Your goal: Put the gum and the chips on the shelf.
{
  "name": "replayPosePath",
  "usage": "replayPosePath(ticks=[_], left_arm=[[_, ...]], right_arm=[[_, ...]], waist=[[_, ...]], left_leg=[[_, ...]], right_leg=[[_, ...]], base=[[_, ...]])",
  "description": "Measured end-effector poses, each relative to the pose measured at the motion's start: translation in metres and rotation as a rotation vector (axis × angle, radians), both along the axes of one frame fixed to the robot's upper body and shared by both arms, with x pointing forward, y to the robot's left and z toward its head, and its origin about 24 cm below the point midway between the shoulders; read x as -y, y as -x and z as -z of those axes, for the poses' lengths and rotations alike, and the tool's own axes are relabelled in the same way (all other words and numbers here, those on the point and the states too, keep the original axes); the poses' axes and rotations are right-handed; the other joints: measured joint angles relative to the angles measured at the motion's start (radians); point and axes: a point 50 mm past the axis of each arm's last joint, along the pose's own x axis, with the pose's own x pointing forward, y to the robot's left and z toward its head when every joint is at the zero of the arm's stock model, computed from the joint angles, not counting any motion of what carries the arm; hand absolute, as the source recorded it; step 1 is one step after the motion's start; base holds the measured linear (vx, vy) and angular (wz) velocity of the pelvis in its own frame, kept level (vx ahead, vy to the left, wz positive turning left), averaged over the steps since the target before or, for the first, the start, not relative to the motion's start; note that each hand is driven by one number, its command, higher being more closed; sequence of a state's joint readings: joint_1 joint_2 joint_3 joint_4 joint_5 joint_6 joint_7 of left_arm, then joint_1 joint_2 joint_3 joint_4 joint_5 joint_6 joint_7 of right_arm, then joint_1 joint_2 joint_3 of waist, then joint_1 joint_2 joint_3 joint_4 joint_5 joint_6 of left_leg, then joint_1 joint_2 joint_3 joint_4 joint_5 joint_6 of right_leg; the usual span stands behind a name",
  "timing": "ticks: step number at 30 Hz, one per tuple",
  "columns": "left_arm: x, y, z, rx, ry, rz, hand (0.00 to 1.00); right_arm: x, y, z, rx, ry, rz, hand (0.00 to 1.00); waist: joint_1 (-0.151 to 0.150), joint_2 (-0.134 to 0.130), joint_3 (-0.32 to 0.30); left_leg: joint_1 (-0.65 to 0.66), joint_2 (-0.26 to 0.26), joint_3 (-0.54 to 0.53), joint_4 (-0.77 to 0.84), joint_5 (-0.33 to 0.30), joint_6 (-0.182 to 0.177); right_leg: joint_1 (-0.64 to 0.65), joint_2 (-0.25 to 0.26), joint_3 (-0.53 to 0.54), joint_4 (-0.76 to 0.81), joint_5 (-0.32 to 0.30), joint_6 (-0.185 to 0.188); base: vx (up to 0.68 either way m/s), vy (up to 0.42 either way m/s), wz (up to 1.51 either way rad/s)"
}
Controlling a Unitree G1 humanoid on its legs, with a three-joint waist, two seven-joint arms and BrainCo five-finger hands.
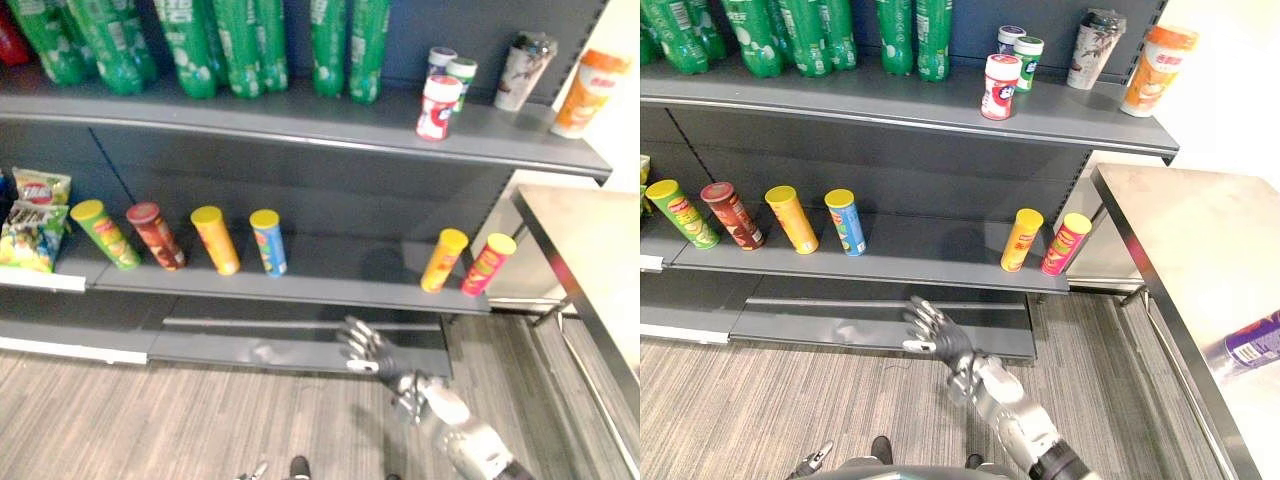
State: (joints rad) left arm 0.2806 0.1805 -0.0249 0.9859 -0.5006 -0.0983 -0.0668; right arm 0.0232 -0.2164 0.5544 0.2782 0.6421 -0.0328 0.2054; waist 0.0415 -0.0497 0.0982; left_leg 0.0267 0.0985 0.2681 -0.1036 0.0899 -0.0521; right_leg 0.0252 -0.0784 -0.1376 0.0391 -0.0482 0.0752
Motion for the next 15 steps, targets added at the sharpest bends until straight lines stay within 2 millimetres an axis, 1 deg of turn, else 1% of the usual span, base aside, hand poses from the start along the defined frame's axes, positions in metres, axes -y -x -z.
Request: replayPosePath(ticks=[1,2,3,5,6,8,9,11,13,14,15], left_arm=[[0.001,0.001,0.000,-0.002,0.004,-0.001,0.00],[0.002,0.001,0.001,-0.003,0.012,0.006,0.00],[0.003,0.001,0.001,-0.002,0.018,0.011,0.00],[0.006,0.000,0.001,0.000,0.040,0.024,0.00],[0.007,0.000,0.001,0.000,0.043,0.025,0.00],[0.010,-0.001,0.002,0.005,0.056,0.029,0.00],[0.010,-0.001,0.002,0.006,0.059,0.031,0.00],[0.011,-0.001,0.002,0.010,0.069,0.034,0.00],[0.012,-0.001,0.002,0.010,0.071,0.034,0.00],[0.012,0.001,0.002,0.007,0.074,0.034,0.00],[0.011,0.001,0.003,0.005,0.074,0.033,0.00]], right_arm=[[0.005,0.004,0.009,-0.032,0.028,0.016,0.00],[0.017,0.013,0.026,-0.094,0.072,0.056,0.00],[0.023,0.017,0.034,-0.121,0.093,0.078,0.00],[0.046,0.032,0.057,-0.196,0.191,0.159,0.00],[0.052,0.035,0.061,-0.216,0.206,0.194,0.00],[0.072,0.047,0.075,-0.275,0.266,0.313,0.00],[0.077,0.050,0.078,-0.288,0.285,0.341,0.00],[0.092,0.061,0.086,-0.321,0.372,0.452,0.00],[0.099,0.069,0.091,-0.345,0.418,0.490,0.00],[0.106,0.080,0.098,-0.393,0.449,0.498,0.00],[0.108,0.086,0.101,-0.424,0.446,0.499,0.00]], waist=[[-0.003,0.002,-0.001],[-0.009,0.007,-0.003],[-0.010,0.011,-0.003],[-0.012,0.023,-0.003],[-0.014,0.027,-0.003],[-0.017,0.036,-0.005],[-0.017,0.038,-0.006],[-0.020,0.041,-0.007],[-0.022,0.042,-0.005],[-0.027,0.042,-0.006],[-0.031,0.042,-0.005]], left_leg=[[0.002,-0.001,0.002,0.000,-0.002,0.000],[0.005,-0.004,0.006,0.000,-0.007,0.000],[0.007,-0.005,0.008,0.000,-0.008,0.000],[0.012,-0.007,0.018,0.000,-0.015,0.000],[0.012,-0.008,0.018,0.000,-0.016,0.001],[0.013,-0.009,0.018,0.000,-0.018,0.001],[0.013,-0.009,0.018,0.000,-0.019,0.001],[0.018,-0.011,0.017,0.000,-0.021,-0.002],[0.027,-0.013,0.017,0.000,-0.025,-0.005],[0.037,-0.015,0.017,0.000,-0.031,-0.006],[0.043,-0.016,0.017,0.000,-0.033,-0.006]], right_leg=[[0.000,-0.001,0.002,0.000,0.000,0.000],[0.001,-0.004,0.006,0.000,0.000,0.000],[0.001,-0.004,0.008,0.000,0.000,0.000],[0.004,-0.007,0.013,-0.001,-0.001,0.001],[0.004,-0.007,0.013,-0.001,-0.001,0.001],[0.004,-0.008,0.012,-0.001,-0.005,0.003],[0.004,-0.009,0.011,-0.001,-0.006,0.003],[0.008,-0.010,0.009,0.000,-0.012,0.006],[0.017,-0.012,0.009,-0.001,-0.017,0.007],[0.027,-0.015,0.009,0.000,-0.021,0.007],[0.032,-0.016,0.009,-0.001,-0.023,0.009]], base=[[0.05,0.034,-0.11],[0.04,0.029,-0.08],[0.05,0.034,-0.11],[0.06,0.026,-0.10],[0.06,0.016,-0.04],[0.07,0.008,0.01],[0.06,0.006,0.03],[0.06,0.006,0.04],[0.07,0.009,0.01],[0.07,0.016,-0.01],[0.09,0.023,-0.01]])
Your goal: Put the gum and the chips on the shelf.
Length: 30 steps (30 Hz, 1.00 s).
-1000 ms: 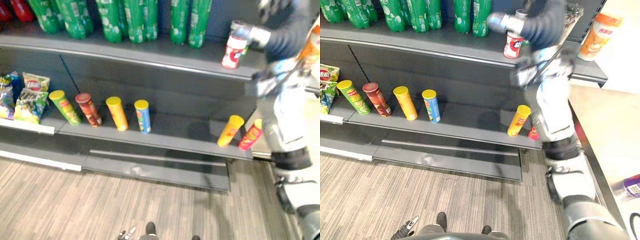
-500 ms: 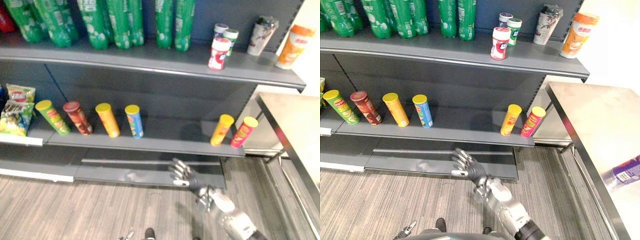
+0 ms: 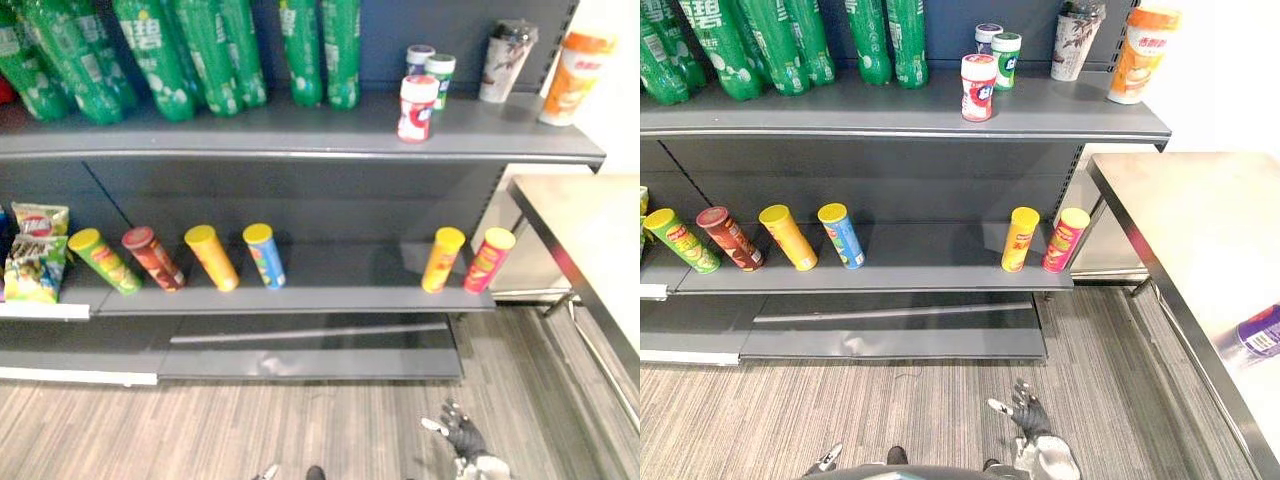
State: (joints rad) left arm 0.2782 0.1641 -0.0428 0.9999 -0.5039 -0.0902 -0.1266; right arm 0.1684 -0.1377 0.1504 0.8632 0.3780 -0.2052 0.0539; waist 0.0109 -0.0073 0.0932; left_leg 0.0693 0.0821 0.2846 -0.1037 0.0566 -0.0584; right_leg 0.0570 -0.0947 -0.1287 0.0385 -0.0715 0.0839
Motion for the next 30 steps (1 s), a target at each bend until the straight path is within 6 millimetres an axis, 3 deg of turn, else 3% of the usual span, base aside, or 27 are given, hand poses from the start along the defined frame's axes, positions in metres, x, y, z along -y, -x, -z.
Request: replayPosePath(ticks=[2,10,14,16,19,20,22,23,24,26,29,30], left_arm=[[0.000,0.002,0.001,0.001,-0.001,-0.004,0.00],[0.000,0.005,0.003,-0.002,0.009,-0.009,0.00],[0.000,0.002,0.002,0.021,-0.002,0.005,0.00],[-0.001,-0.003,0.001,0.030,-0.012,0.038,0.00],[0.002,-0.014,0.000,0.051,-0.020,0.083,0.00],[0.003,-0.016,0.000,0.054,-0.015,0.084,0.00],[0.005,-0.021,0.001,0.060,-0.002,0.080,0.00],[0.005,-0.020,0.000,0.069,0.003,0.057,0.00],[0.004,-0.023,-0.002,0.084,0.004,0.048,0.00],[0.005,-0.026,-0.003,0.098,0.014,0.025,0.00],[0.002,-0.029,-0.004,0.106,0.008,0.025,0.00],[-0.001,-0.032,-0.004,0.113,0.004,0.031,0.00]], right_arm=[[0.007,0.020,0.011,-0.088,-0.064,0.049,0.00],[0.023,0.035,0.016,-0.106,-0.056,0.213,0.00],[0.034,0.053,0.021,-0.184,-0.012,0.371,0.00],[0.036,0.059,0.021,-0.195,-0.015,0.477,0.00],[0.042,0.066,0.021,-0.193,-0.014,0.620,0.00],[0.042,0.068,0.021,-0.186,-0.022,0.658,0.00],[0.041,0.064,0.018,-0.147,-0.038,0.678,0.00],[0.038,0.047,0.014,-0.080,-0.059,0.660,0.00],[0.035,0.038,0.012,-0.055,-0.069,0.640,0.00],[0.033,0.030,0.011,-0.035,-0.082,0.621,0.00],[0.032,0.029,0.010,-0.018,-0.083,0.606,0.00],[0.032,0.033,0.011,-0.018,-0.079,0.603,0.00]], waist=[[-0.009,0.001,-0.001],[-0.026,-0.012,0.010],[-0.035,-0.013,0.014],[-0.037,-0.013,0.022],[-0.037,0.005,0.077],[-0.036,0.013,0.085],[-0.037,0.021,0.089],[-0.030,0.034,0.108],[-0.028,0.026,0.123],[-0.025,0.037,0.135],[-0.027,0.030,0.135],[-0.027,0.015,0.132]], left_leg=[[0.008,-0.004,0.000,0.000,-0.008,0.000],[0.042,-0.016,0.007,0.000,-0.032,0.000],[0.057,-0.039,0.038,0.008,-0.060,0.017],[0.056,-0.047,0.062,0.021,-0.068,0.019],[0.057,-0.029,0.119,0.126,-0.144,0.036],[0.057,-0.017,0.152,0.151,-0.169,0.043],[0.056,0.003,0.223,0.179,-0.189,0.055],[0.056,0.034,0.342,0.195,-0.202,0.075],[0.067,0.044,0.399,0.197,-0.207,0.073],[0.078,0.079,0.498,0.203,-0.210,0.070],[0.077,0.133,0.606,0.242,-0.217,0.057],[0.075,0.134,0.630,0.255,-0.220,0.045]], right_leg=[[0.007,-0.004,0.000,0.001,-0.004,0.004],[0.032,-0.016,0.002,0.018,-0.032,0.016],[-0.021,-0.046,0.035,0.136,-0.095,0.028],[-0.039,-0.054,0.061,0.155,-0.090,0.040],[-0.066,-0.062,0.084,0.234,-0.057,0.087],[-0.100,-0.061,0.073,0.278,-0.032,0.083],[-0.122,-0.059,-0.010,0.253,0.020,0.066],[-0.128,-0.072,-0.176,0.236,0.033,0.015],[-0.137,-0.104,-0.295,0.292,0.009,-0.023],[-0.136,-0.152,-0.445,0.381,-0.009,-0.051],[-0.080,-0.195,-0.495,0.398,-0.008,-0.052],[-0.038,-0.214,-0.499,0.353,0.043,-0.049]], base=[[0.08,0.022,-0.02],[0.07,0.019,0.00],[0.06,0.047,-0.17],[0.12,0.082,-0.37],[0.05,0.105,-0.59],[-0.03,0.133,-0.78],[-0.04,0.183,-1.20],[-0.13,0.212,-1.94],[-0.16,0.146,-1.95],[-0.08,0.093,-1.58],[-0.03,-0.043,-1.37],[-0.02,-0.144,-0.89]])
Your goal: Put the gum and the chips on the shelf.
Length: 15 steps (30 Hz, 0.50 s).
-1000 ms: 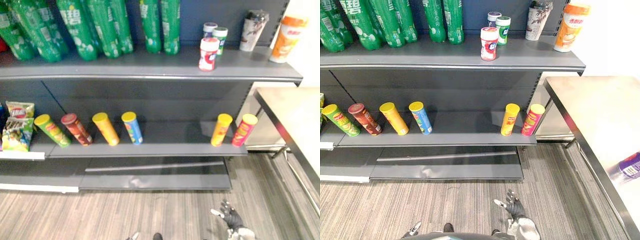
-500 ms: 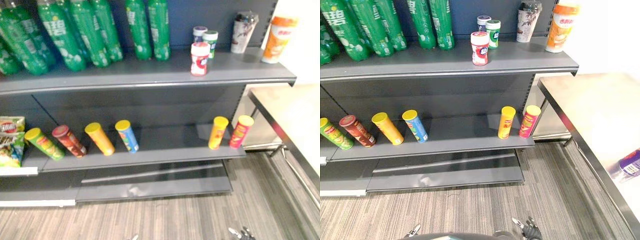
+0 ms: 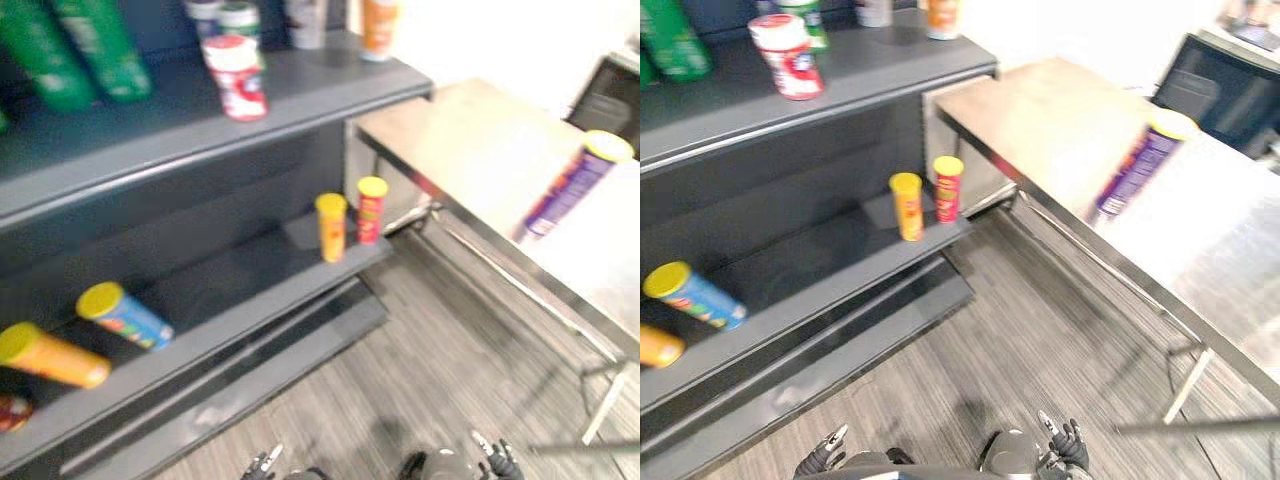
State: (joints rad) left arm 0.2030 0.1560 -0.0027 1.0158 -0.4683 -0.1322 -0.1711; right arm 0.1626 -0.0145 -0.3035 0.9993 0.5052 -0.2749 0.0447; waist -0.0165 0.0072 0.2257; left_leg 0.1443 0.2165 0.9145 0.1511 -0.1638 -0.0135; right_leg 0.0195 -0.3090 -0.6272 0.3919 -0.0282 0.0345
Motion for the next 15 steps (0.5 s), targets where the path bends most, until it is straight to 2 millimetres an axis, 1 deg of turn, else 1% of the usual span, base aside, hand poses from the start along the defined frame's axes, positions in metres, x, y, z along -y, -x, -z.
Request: replayPosePath(ticks=[1,2,3,4,5,6,7,8,9,11,15], left_arm=[[-0.002,-0.001,-0.001,0.004,-0.005,0.002,0.00],[-0.002,-0.006,-0.001,0.013,-0.002,0.007,0.00],[-0.001,-0.008,-0.001,0.018,0.007,0.007,0.00],[-0.001,-0.008,-0.001,0.019,0.011,-0.001,0.00],[-0.003,-0.007,-0.001,0.015,0.016,-0.017,0.00],[-0.001,-0.007,0.000,0.010,0.024,-0.022,0.00],[0.001,-0.005,0.000,0.002,0.029,-0.016,0.00],[0.003,-0.004,0.001,-0.005,0.036,-0.010,0.00],[0.003,-0.003,0.001,-0.008,0.037,-0.009,0.00],[0.003,-0.004,0.001,-0.002,0.050,0.004,0.00],[0.003,-0.003,0.001,0.000,0.064,0.017,0.00]], right_arm=[[-0.001,0.000,0.000,0.001,-0.002,-0.003,0.00],[-0.001,-0.006,-0.001,0.019,0.005,-0.024,0.00],[-0.001,-0.013,-0.004,0.042,0.018,-0.053,0.00],[-0.002,-0.017,-0.004,0.051,0.020,-0.063,0.00],[-0.002,-0.022,-0.006,0.064,0.025,-0.078,0.00],[-0.001,-0.024,-0.006,0.062,0.030,-0.089,0.00],[-0.001,-0.025,-0.007,0.064,0.035,-0.103,0.00],[-0.001,-0.025,-0.006,0.062,0.036,-0.106,0.00],[-0.002,-0.024,-0.006,0.059,0.036,-0.111,0.00],[-0.005,-0.030,-0.008,0.071,0.039,-0.141,0.00],[-0.004,-0.026,-0.007,0.057,0.047,-0.139,0.00]], waist=[[0.000,-0.010,0.001],[-0.001,-0.020,0.003],[-0.001,-0.015,0.004],[-0.001,-0.020,0.002],[-0.002,-0.031,0.001],[-0.003,-0.026,0.005],[-0.004,-0.020,0.002],[-0.003,-0.014,-0.001],[-0.003,-0.014,-0.001],[-0.001,-0.020,-0.005],[-0.007,-0.021,-0.010]], left_leg=[[0.000,-0.004,0.012,0.003,0.002,-0.007],[0.000,-0.003,0.032,-0.006,0.008,-0.031],[0.000,-0.014,0.055,-0.034,0.033,-0.038],[0.002,-0.026,0.067,-0.051,0.045,-0.040],[0.006,-0.058,0.080,-0.082,0.067,-0.040],[0.013,-0.063,0.085,-0.099,0.082,-0.042],[0.025,-0.080,0.078,-0.136,0.107,-0.042],[0.038,-0.081,0.070,-0.155,0.122,-0.043],[0.044,-0.081,0.064,-0.161,0.125,-0.044],[0.048,-0.082,0.063,-0.173,0.135,-0.048],[0.048,-0.093,0.063,-0.183,0.140,-0.037]], right_leg=[[0.019,-0.007,0.004,-0.035,0.025,0.017],[0.028,0.016,-0.008,-0.105,0.014,0.018],[0.027,0.034,-0.018,-0.160,0.007,0.024],[0.026,0.036,-0.020,-0.182,-0.009,0.031],[0.028,0.028,-0.021,-0.217,-0.055,0.065],[0.024,0.029,-0.020,-0.211,-0.057,0.062],[0.023,0.034,-0.019,-0.210,-0.063,0.055],[0.036,0.041,-0.023,-0.212,-0.067,0.055],[0.042,0.044,-0.023,-0.212,-0.068,0.056],[0.042,0.048,-0.022,-0.212,-0.070,0.053],[0.033,0.034,-0.017,-0.196,-0.068,0.056]], base=[[-0.07,-0.240,-0.75],[-0.12,-0.240,-0.74],[-0.14,-0.229,-0.73],[-0.16,-0.167,-0.63],[-0.13,-0.127,-0.37],[-0.17,-0.120,-0.24],[-0.14,-0.079,-0.03],[-0.13,-0.072,0.06],[-0.11,-0.071,0.06],[-0.11,-0.034,0.00],[-0.06,0.035,0.00]])
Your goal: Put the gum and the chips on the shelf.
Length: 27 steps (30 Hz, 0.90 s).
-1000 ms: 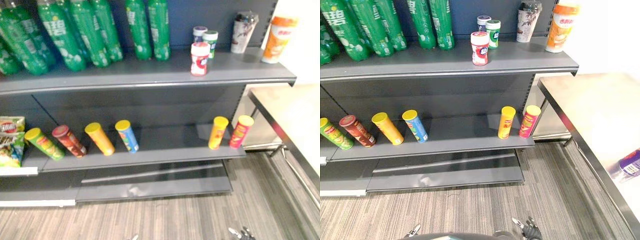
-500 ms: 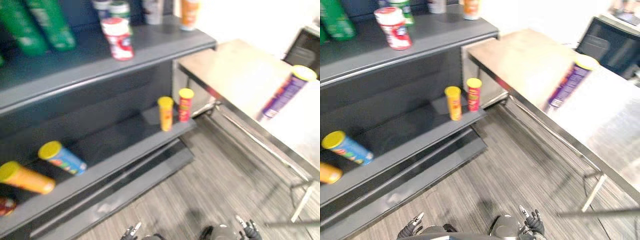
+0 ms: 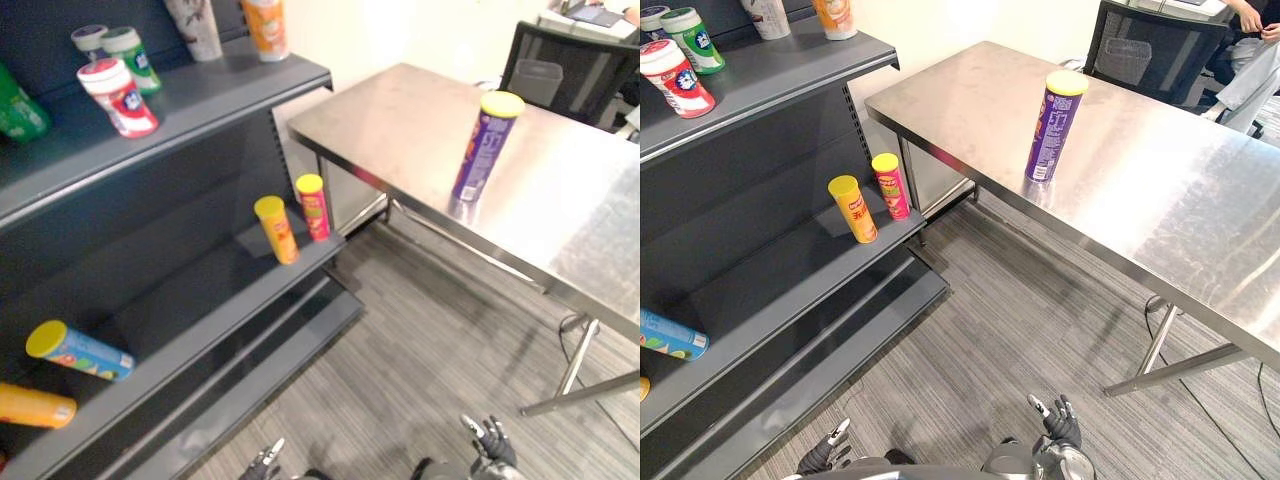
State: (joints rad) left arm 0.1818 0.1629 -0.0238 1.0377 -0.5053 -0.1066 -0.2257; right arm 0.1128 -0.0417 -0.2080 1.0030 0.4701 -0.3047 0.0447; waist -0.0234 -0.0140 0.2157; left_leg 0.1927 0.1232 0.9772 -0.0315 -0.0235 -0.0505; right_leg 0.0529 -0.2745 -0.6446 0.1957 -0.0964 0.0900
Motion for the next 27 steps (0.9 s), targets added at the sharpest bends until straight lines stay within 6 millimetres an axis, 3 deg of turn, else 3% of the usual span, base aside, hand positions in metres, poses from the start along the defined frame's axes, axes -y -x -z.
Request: replayPosePath(ticks=[7,12,14,18,19,20,23,24,27], left_arm=[[-0.004,0.002,0.000,-0.011,-0.003,0.029,0.00],[-0.004,0.003,0.001,-0.024,-0.006,0.043,0.00],[-0.006,0.002,0.001,-0.024,-0.009,0.047,0.00],[0.000,-0.007,0.000,0.000,0.004,0.054,0.00],[-0.001,-0.011,-0.002,0.024,0.005,0.045,0.00],[-0.002,-0.015,-0.006,0.061,0.006,0.023,0.00],[0.002,-0.029,-0.014,0.154,0.012,0.006,0.00],[0.010,-0.034,-0.016,0.183,0.043,-0.017,0.00],[0.022,-0.046,-0.021,0.251,0.066,-0.017,0.00]], right_arm=[[0.006,0.017,0.003,-0.047,0.012,0.054,0.00],[0.013,0.023,0.004,-0.056,0.019,0.099,0.00],[0.016,0.027,0.005,-0.073,0.021,0.109,0.00],[0.024,0.034,0.004,-0.088,0.043,0.119,0.00],[0.025,0.034,0.003,-0.082,0.048,0.122,0.00],[0.023,0.029,0.001,-0.062,0.052,0.112,0.00],[0.018,0.012,-0.006,0.006,0.058,0.075,0.00],[0.018,0.005,-0.009,0.032,0.064,0.062,0.00],[0.017,-0.006,-0.014,0.070,0.063,0.056,0.00]], waist=[[-0.007,-0.007,-0.019],[-0.038,-0.004,-0.019],[-0.055,-0.001,-0.018],[-0.058,0.012,-0.016],[-0.055,0.013,-0.015],[-0.052,0.023,-0.017],[-0.046,0.016,-0.007],[-0.043,0.015,-0.005],[-0.029,0.022,-0.001]], left_leg=[[-0.022,-0.008,-0.002,0.039,-0.026,0.010],[-0.054,0.002,-0.027,0.115,-0.062,0.012],[-0.071,0.032,-0.029,0.191,-0.116,-0.015],[-0.089,0.097,-0.001,0.309,-0.169,-0.068],[-0.111,0.139,-0.026,0.398,-0.164,-0.051],[-0.156,0.181,-0.156,0.496,-0.156,-0.036],[-0.240,0.224,-0.395,0.648,-0.118,-0.016],[-0.255,0.214,-0.470,0.670,-0.152,-0.044],[-0.294,0.179,-0.578,0.651,-0.198,-0.050]], right_leg=[[-0.045,-0.030,0.021,0.065,-0.003,-0.005],[-0.091,-0.087,0.023,0.174,-0.066,-0.011],[-0.113,-0.111,0.037,0.235,-0.113,-0.002],[-0.165,-0.113,0.081,0.312,-0.170,-0.013],[-0.192,-0.099,0.109,0.328,-0.187,-0.017],[-0.218,-0.068,0.146,0.343,-0.201,-0.029],[-0.249,0.005,0.254,0.343,-0.216,-0.055],[-0.259,0.025,0.301,0.344,-0.219,-0.061],[-0.256,0.067,0.398,0.343,-0.225,-0.083]], base=[[0.00,0.037,-0.05],[-0.01,-0.016,0.09],[-0.02,-0.056,-0.04],[0.01,-0.079,-0.31],[0.06,-0.139,-0.77],[0.07,-0.226,-1.03],[0.10,-0.200,-1.13],[0.13,-0.116,-1.22],[0.15,-0.013,-1.06]])
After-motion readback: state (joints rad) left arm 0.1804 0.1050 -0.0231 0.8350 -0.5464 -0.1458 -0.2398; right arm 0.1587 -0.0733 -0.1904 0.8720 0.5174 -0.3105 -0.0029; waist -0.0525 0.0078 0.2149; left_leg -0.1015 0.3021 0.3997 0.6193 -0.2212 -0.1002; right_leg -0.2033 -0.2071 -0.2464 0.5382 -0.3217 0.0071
